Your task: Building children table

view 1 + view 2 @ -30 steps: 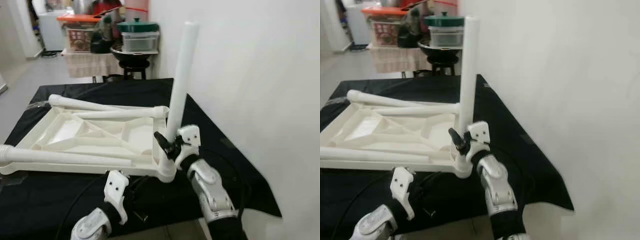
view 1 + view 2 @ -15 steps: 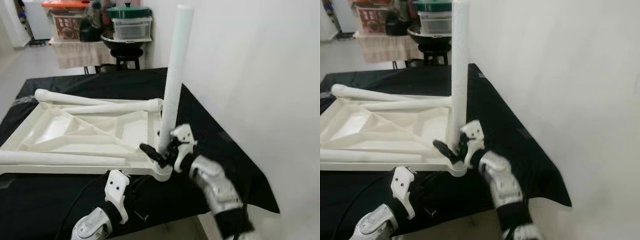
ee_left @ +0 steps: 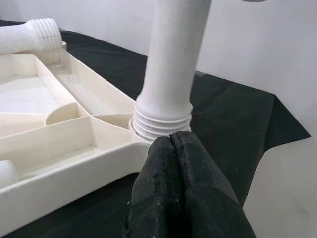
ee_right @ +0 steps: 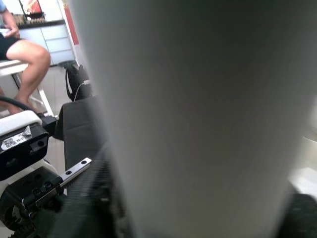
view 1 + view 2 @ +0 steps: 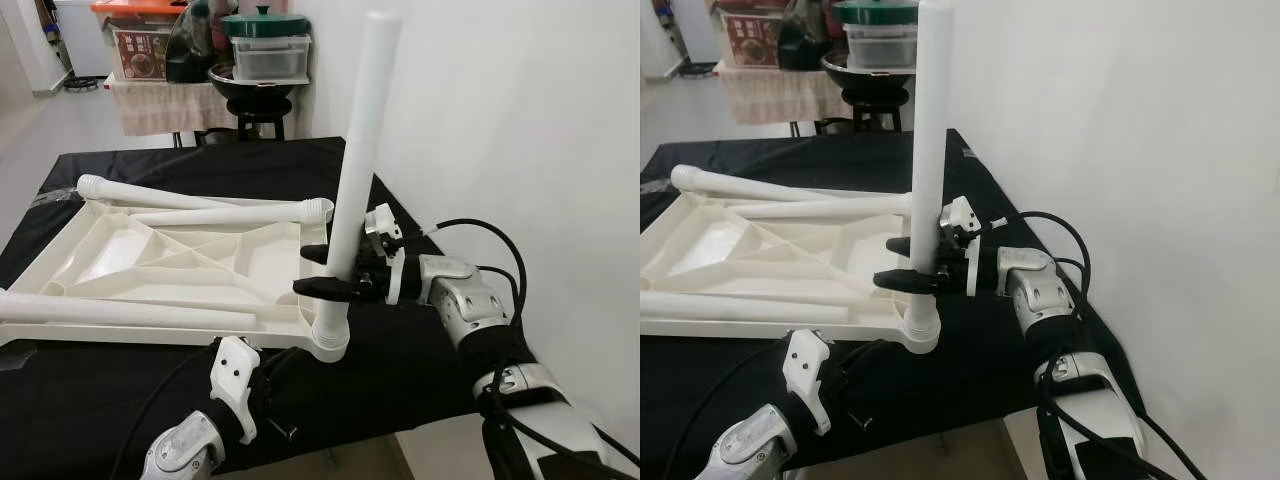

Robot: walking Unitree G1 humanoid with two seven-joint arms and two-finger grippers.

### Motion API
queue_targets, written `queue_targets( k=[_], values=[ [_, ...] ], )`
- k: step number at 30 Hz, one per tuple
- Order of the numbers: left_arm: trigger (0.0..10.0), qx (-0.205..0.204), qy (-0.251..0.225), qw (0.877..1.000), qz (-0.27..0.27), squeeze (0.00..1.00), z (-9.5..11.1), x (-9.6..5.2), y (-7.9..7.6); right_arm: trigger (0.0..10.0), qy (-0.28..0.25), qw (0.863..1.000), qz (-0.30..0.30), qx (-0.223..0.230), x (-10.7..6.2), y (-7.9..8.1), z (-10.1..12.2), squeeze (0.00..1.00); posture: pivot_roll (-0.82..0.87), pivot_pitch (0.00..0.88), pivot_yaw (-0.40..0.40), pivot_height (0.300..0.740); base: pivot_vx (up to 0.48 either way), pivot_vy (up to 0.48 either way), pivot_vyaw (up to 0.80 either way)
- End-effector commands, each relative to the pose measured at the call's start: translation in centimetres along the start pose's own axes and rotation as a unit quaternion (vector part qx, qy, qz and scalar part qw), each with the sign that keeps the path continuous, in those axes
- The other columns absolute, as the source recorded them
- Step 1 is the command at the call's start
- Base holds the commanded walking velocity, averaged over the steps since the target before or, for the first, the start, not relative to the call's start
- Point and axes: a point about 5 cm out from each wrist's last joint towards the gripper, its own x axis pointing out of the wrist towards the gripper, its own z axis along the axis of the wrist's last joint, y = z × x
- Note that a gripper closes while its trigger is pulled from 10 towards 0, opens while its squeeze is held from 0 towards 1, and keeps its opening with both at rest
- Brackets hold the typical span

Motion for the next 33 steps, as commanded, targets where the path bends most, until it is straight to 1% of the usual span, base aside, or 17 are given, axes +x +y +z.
queue_targets(
  k=[1, 8, 10, 11, 12, 13, 14, 16, 19, 20, 25, 26, 27, 28, 30, 31, 33],
  values=[
    [10.0, -0.003, 0.010, 1.000, 0.002, 0.00, -0.4, 0.0, -0.1, 0.0, -0.005, 1.000, 0.013, -0.006, 0.1, 0.1, 0.1, 0.00, 0.12, 0.000, -0.087, 0.740, 0.000, 0.000, 0.00],
    [10.0, -0.005, 0.008, 1.000, 0.001, 0.00, -0.4, -0.1, -0.3, 0.0, -0.010, 0.999, -0.037, -0.027, -0.7, 0.2, -1.3, 0.00, 0.11, 0.000, -0.090, 0.740, 0.000, 0.000, 0.00],
    [10.0, -0.005, 0.007, 1.000, 0.002, 0.00, -0.3, -0.3, -0.3, 0.0, -0.008, 0.993, -0.117, -0.012, -0.3, 0.7, -2.9, 0.00, 0.10, 0.000, -0.094, 0.740, 0.000, 0.000, 0.00],
    [10.0, -0.005, 0.007, 1.000, 0.002, 0.00, -0.3, -0.3, -0.3, 0.0, -0.008, 0.993, -0.117, -0.012, -0.3, 0.7, -2.9, 0.00, 0.10, 0.000, -0.094, 0.740, 0.000, 0.000, 0.00],
    [10.0, -0.005, 0.007, 1.000, 0.002, 0.00, -0.2, -0.4, -0.3, 0.0, -0.005, 0.959, -0.282, -0.019, 0.4, 0.5, -4.2, 0.00, 0.10, 0.000, -0.095, 0.740, 0.000, 0.000, 0.00],
    [10.0, -0.005, 0.007, 1.000, 0.002, 0.00, -0.2, -0.4, -0.3, 0.0, -0.005, 0.959, -0.282, -0.019, 0.4, 0.5, -4.2, 0.00, 0.10, 0.000, -0.095, 0.740, 0.000, 0.000, 0.00],
    [10.0, -0.005, 0.007, 1.000, 0.002, 0.00, -0.2, -0.6, -0.2, 0.0, -0.007, 0.920, -0.388, 0.062, 1.6, 2.7, -7.5, 0.00, 0.08, 0.000, -0.086, 0.740, 0.000, 0.000, 0.00],
    [10.0, -0.005, 0.008, 1.000, 0.002, 0.00, -0.2, -0.6, 0.0, 0.0, 0.037, 0.922, -0.384, -0.017, 4.4, 6.1, -8.4, 0.00, 0.05, 0.000, -0.066, 0.740, 0.000, 0.000, 0.00],
    [10.0, -0.005, 0.009, 1.000, 0.000, 0.00, -0.2, -0.6, 0.0, 0.0, 0.009, 0.924, -0.382, -0.005, 4.3, 4.9, -7.2, 0.00, 0.05, 0.000, -0.071, 0.740, 0.000, 0.000, 0.00],
    [10.0, -0.008, 0.007, 1.000, 0.000, 0.00, -0.2, -0.5, 0.0, 0.0, 0.009, 0.915, -0.402, 0.023, 3.7, 4.2, -7.7, 0.00, 0.08, 0.000, -0.093, 0.740, 0.000, 0.000, 0.00],
    [10.0, -0.009, 0.006, 1.000, 0.001, 0.00, -0.1, -0.4, 0.0, 0.0, 0.013, 0.917, -0.396, 0.046, 3.7, 4.1, -8.3, 0.00, 0.08, 0.000, -0.085, 0.740, 0.000, 0.000, 0.00],
    [10.0, -0.009, 0.003, 1.000, 0.008, 0.00, -0.1, -0.4, 0.0, 10.0, 0.008, 0.918, -0.393, 0.052, 3.7, 4.1, -8.1, 0.06, 0.08, 0.000, -0.084, 0.740, 0.000, 0.000, 0.00],
    [10.0, -0.009, 0.003, 1.000, 0.008, 0.00, -0.1, -0.4, 0.0, 10.0, 0.008, 0.918, -0.393, 0.052, 3.7, 4.1, -8.1, 0.06, 0.08, 0.000, -0.084, 0.740, 0.000, 0.000, 0.00],
    [10.0, -0.009, 0.004, 1.000, 0.006, 0.00, -0.1, -0.3, 0.0, 10.0, 0.001, 0.927, -0.371, 0.056, 3.8, 4.3, -7.8, 1.00, 0.08, 0.000, -0.084, 0.740, 0.000, 0.000, 0.00],
    [10.0, -0.009, 0.004, 1.000, 0.006, 0.00, -0.1, -0.3, 0.0, 10.0, 0.001, 0.927, -0.371, 0.056, 3.8, 4.3, -7.8, 1.00, 0.08, 0.000, -0.084, 0.740, 0.000, 0.000, 0.00],
    [10.0, -0.009, 0.005, 1.000, 0.003, 0.00, -0.1, -0.2, 0.0, 10.0, -0.017, 0.946, -0.321, 0.042, 4.0, 4.3, -6.3, 1.00, 0.08, 0.000, -0.079, 0.740, 0.000, 0.000, 0.00],
    [10.0, -0.009, 0.006, 1.000, 0.002, 0.00, -0.2, -0.2, 0.0, 10.0, -0.024, 0.953, -0.300, 0.029, 4.0, 4.3, -5.4, 1.00, 0.08, 0.000, -0.079, 0.740, 0.000, 0.000, 0.00]
  ],
)
